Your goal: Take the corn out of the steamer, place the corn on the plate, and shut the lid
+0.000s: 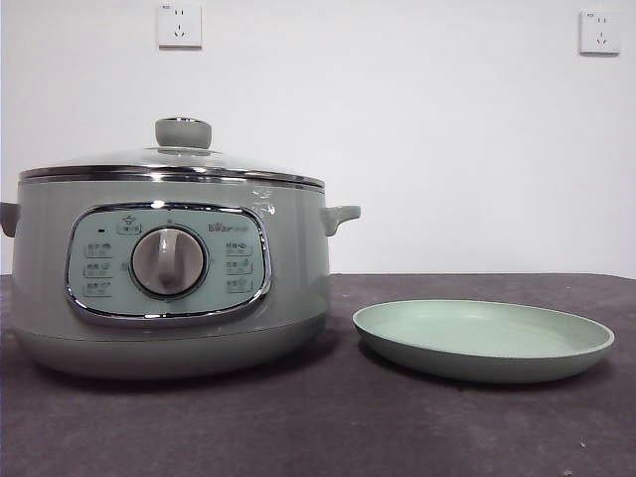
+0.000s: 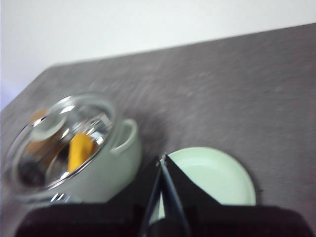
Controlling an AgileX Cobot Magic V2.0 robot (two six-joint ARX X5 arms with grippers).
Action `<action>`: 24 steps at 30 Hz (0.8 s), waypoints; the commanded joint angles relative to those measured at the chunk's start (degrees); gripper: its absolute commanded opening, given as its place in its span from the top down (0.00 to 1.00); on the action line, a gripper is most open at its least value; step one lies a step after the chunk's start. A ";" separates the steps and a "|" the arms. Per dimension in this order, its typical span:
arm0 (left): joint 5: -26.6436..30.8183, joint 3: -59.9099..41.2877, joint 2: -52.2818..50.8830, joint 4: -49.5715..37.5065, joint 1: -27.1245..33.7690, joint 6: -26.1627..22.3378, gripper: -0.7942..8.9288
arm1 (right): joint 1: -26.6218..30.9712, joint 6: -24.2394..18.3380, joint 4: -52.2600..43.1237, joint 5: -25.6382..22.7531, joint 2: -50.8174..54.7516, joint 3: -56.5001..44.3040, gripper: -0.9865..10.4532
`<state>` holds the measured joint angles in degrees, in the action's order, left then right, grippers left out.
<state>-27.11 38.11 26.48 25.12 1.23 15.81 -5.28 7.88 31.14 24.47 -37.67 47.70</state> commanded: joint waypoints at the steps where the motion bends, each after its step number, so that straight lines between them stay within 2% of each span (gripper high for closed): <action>1: -2.14 3.54 3.96 2.95 0.15 -4.00 0.93 | -0.09 -6.08 4.48 4.24 -3.65 3.98 0.91; 5: -4.90 8.20 8.55 6.62 -0.22 -6.93 0.92 | -0.09 -9.16 9.90 8.72 -8.68 8.11 0.88; 8: -7.08 10.08 10.99 6.84 -0.24 -7.26 0.89 | -0.09 -9.25 10.36 8.41 -10.73 8.85 0.70; 10: -7.50 10.64 12.17 6.16 -0.35 -7.19 0.69 | -0.09 -9.22 10.40 8.31 -11.63 8.85 0.58; 12: -7.34 10.80 13.22 5.01 -0.63 -7.02 0.51 | -0.09 -8.87 10.47 8.20 -12.17 8.85 0.52; 13: -7.32 10.80 13.86 4.07 -0.79 -6.78 0.48 | -0.09 -8.83 10.47 8.20 -12.37 8.85 0.52; 19: -6.95 11.13 19.41 -1.70 -3.52 -5.16 0.48 | -0.09 -8.02 10.47 8.22 -12.59 8.85 0.52; 24: -2.80 14.10 26.47 -1.95 -8.61 -5.64 0.48 | -0.09 -7.72 10.49 8.22 -12.59 8.85 0.53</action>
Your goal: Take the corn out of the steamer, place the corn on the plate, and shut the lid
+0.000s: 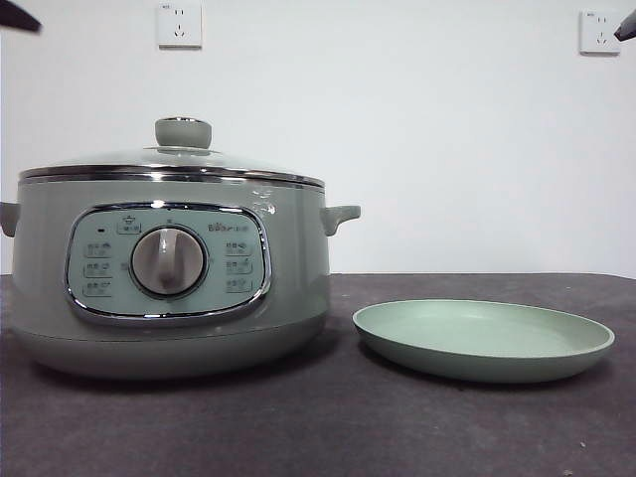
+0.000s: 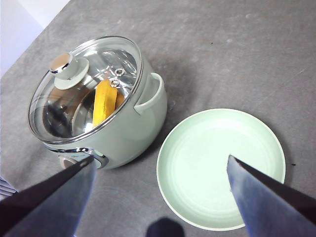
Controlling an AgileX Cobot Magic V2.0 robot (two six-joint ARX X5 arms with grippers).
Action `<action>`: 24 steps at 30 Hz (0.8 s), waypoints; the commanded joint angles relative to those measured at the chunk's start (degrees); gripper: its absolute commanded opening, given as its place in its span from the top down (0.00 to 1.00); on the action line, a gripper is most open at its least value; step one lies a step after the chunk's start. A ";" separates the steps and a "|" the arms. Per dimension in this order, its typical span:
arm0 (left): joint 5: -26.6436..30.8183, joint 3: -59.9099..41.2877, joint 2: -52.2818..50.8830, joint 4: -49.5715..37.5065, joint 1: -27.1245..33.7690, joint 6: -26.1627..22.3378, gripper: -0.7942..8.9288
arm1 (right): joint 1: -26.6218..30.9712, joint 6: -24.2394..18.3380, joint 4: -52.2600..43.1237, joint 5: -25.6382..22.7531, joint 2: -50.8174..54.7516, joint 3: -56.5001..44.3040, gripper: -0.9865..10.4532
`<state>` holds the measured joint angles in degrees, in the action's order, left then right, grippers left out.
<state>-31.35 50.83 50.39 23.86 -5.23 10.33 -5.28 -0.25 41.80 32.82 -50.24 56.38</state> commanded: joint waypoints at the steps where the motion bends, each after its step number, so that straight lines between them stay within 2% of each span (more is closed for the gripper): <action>1: 2.47 2.25 4.20 -0.66 -3.39 -0.70 0.48 | -0.09 0.39 -0.17 -0.13 -0.02 0.17 0.53; 11: 19.23 9.60 17.84 -0.20 -14.58 -7.63 0.49 | -0.09 0.39 0.28 -0.20 -0.02 0.17 0.53; 16: 22.62 10.14 22.60 -1.40 -17.20 -8.96 0.49 | -0.09 0.42 0.35 -0.20 -0.02 0.17 0.53; 24: 24.20 10.14 26.27 -2.43 -19.15 -9.55 0.50 | -0.09 0.79 0.37 -0.20 -0.02 0.17 0.53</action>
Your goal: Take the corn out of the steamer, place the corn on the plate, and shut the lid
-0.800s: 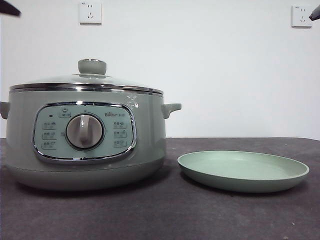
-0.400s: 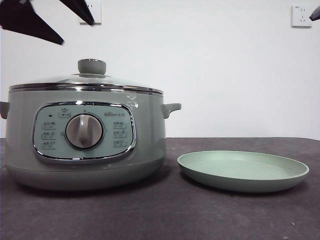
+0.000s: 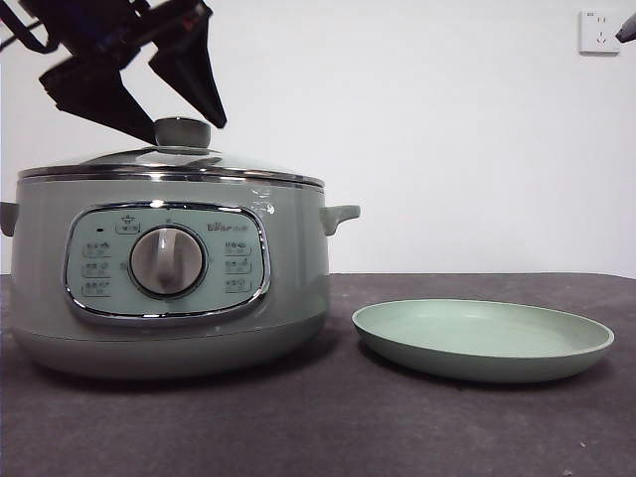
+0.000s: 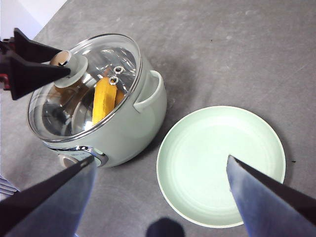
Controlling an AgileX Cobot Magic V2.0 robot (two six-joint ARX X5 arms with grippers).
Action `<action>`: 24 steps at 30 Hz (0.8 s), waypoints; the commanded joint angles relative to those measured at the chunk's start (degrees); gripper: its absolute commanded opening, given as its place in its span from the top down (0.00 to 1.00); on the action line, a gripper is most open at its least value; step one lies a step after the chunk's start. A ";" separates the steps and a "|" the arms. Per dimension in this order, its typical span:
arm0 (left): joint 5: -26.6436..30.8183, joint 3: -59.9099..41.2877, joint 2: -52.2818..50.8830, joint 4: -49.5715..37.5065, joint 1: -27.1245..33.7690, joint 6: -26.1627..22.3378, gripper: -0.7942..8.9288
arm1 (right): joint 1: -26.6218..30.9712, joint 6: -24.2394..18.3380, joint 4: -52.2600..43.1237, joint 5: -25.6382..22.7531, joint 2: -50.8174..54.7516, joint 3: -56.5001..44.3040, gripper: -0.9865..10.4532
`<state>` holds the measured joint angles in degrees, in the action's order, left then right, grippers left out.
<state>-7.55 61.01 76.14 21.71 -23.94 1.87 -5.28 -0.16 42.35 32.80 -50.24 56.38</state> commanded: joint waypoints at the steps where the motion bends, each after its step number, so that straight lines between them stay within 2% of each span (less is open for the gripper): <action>1: 0.57 -0.04 0.66 -0.24 -0.55 -1.09 0.50 | -0.09 0.70 -0.15 -0.17 -0.02 0.17 0.53; 3: 1.27 -0.04 0.70 -0.22 -0.55 -1.09 0.51 | -0.09 0.70 -0.15 -0.20 -0.02 0.17 0.53; 4: 1.75 -0.04 0.70 -0.22 -0.55 -1.14 0.57 | -0.09 0.70 -0.15 -0.20 -0.02 0.17 0.53; 8: 1.53 -0.04 0.70 0.48 -0.52 -3.06 0.90 | -0.09 0.72 -0.15 -0.20 -0.02 0.17 0.53; 9: 1.53 -0.04 0.70 0.68 -0.52 -3.69 0.94 | -0.09 0.72 -0.15 -0.17 -0.02 0.17 0.53; 18: 1.73 0.22 -0.74 -1.57 -0.44 -3.48 0.93 | -0.22 0.83 -0.52 -0.07 -0.04 0.17 0.53; 24: 4.42 0.22 -7.91 -2.80 -0.37 -3.39 0.93 | -5.27 4.22 -4.31 0.24 -2.40 0.17 0.53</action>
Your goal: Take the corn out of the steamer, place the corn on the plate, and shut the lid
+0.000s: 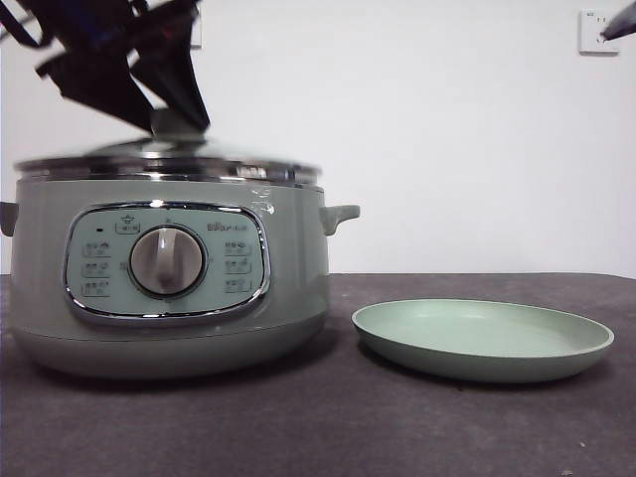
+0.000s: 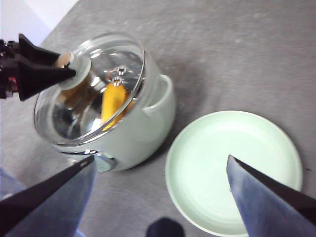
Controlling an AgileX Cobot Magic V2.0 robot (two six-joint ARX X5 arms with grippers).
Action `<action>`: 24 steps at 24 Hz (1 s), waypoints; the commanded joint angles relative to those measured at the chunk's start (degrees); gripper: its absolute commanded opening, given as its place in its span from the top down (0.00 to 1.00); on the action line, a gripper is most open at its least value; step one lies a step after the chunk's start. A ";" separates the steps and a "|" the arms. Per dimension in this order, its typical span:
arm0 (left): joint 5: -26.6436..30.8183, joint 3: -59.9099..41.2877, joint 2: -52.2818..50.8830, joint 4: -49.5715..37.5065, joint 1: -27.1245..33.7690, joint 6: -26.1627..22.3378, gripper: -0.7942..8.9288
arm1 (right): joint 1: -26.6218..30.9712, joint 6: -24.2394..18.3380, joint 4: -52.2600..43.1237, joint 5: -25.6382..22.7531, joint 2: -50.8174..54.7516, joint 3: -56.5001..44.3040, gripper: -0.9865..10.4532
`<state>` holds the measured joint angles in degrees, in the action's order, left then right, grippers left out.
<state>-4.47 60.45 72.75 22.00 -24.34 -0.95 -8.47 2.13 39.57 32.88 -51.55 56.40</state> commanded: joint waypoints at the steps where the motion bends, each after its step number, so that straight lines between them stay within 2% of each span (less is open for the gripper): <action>1: 1.79 0.79 -6.23 -2.93 0.02 -0.59 0.93 | -3.58 2.62 -2.47 -0.04 -1.84 0.15 0.53; 8: 7.15 0.81 -18.93 -0.11 0.02 -0.59 0.93 | -15.65 7.04 -11.17 -1.86 -10.69 1.57 0.53; 11: 12.22 0.79 -25.03 3.52 0.02 -0.61 0.93 | -21.18 6.78 -11.30 -4.76 -17.14 5.40 0.53; 16: 21.66 0.79 -33.44 10.38 0.02 -0.63 0.93 | -26.88 5.73 -10.99 -5.25 -28.48 14.60 0.53; 19: 28.72 0.79 -40.09 15.63 0.02 -0.68 0.93 | -31.47 2.58 -5.14 -11.34 -39.50 26.10 0.53; 24: 33.05 0.79 -45.07 21.40 0.00 -0.72 0.93 | -35.80 -1.90 10.12 -18.34 -57.81 47.65 0.53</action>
<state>28.12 60.55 27.77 45.80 -24.34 -1.08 -44.03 1.69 49.69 14.52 -108.47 103.22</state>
